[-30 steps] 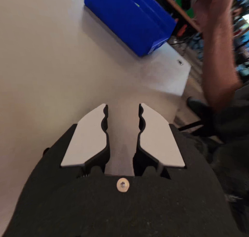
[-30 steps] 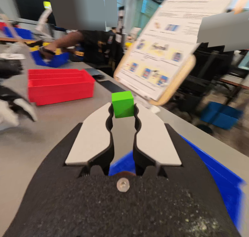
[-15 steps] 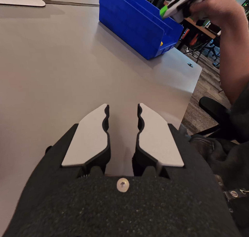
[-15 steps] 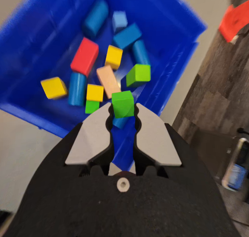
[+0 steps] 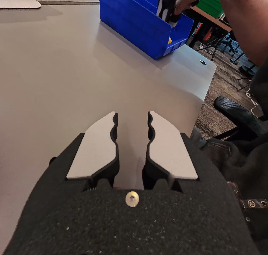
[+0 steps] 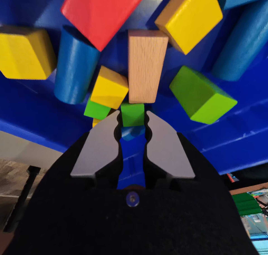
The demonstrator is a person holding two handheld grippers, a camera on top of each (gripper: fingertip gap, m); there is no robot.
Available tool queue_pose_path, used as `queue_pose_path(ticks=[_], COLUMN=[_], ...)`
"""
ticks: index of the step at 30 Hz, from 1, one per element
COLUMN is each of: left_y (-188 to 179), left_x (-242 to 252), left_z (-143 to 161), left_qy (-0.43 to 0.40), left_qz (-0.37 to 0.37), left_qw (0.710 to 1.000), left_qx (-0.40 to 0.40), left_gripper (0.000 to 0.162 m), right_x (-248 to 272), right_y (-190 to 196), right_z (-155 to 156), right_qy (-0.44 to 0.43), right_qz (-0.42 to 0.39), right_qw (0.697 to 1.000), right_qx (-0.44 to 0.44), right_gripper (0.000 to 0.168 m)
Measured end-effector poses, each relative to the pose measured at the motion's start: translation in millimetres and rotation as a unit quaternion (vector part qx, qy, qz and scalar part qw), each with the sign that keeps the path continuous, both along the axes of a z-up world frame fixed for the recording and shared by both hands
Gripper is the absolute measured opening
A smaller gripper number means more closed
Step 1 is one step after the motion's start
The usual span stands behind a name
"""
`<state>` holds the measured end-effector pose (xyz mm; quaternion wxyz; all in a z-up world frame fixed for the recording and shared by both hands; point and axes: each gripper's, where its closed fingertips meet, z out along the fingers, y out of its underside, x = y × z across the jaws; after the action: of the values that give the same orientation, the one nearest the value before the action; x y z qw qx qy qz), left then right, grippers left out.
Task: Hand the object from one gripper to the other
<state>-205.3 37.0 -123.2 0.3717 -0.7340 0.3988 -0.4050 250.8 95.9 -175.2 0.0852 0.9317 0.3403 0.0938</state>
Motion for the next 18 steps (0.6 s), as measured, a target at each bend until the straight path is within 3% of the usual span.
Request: queue_pose_path(ticks=[10,11,12,15,17,18], left_y=[14,17,18,34,48,55], left_x=[-11,-12,-13,-26,-41,-50], left_z=[3,7,13,26,34,37], left_qy=[-0.019,-0.028,-0.042,-0.056,-0.05,-0.044], left_qz=[0.023,0.027,0.028,0.079,0.127,0.153], left_qw=[1.0,0.999,0.998,0.994,0.987,0.982], left_qx=[0.003,0.012,0.024,0.057,0.087,0.102], left_gripper=[0.039,0.039,0.04,0.057,0.067,0.069], right_x=[4,3,1,6,4,-2], right_y=[-1,1,2,5,4,3], right_z=[-15,-12,-6,34,73,93], right_qy=[0.05,0.054,0.061,0.034,0.024,0.033], right_qz=[-0.014,-0.019,-0.027,-0.036,-0.061,-0.077], right_qw=[0.998,0.998,0.996,0.986,0.966,0.948], right_qx=[0.023,0.038,0.058,0.158,0.251,0.308], right_gripper=[0.029,0.036,0.048,0.058,0.072,0.071])
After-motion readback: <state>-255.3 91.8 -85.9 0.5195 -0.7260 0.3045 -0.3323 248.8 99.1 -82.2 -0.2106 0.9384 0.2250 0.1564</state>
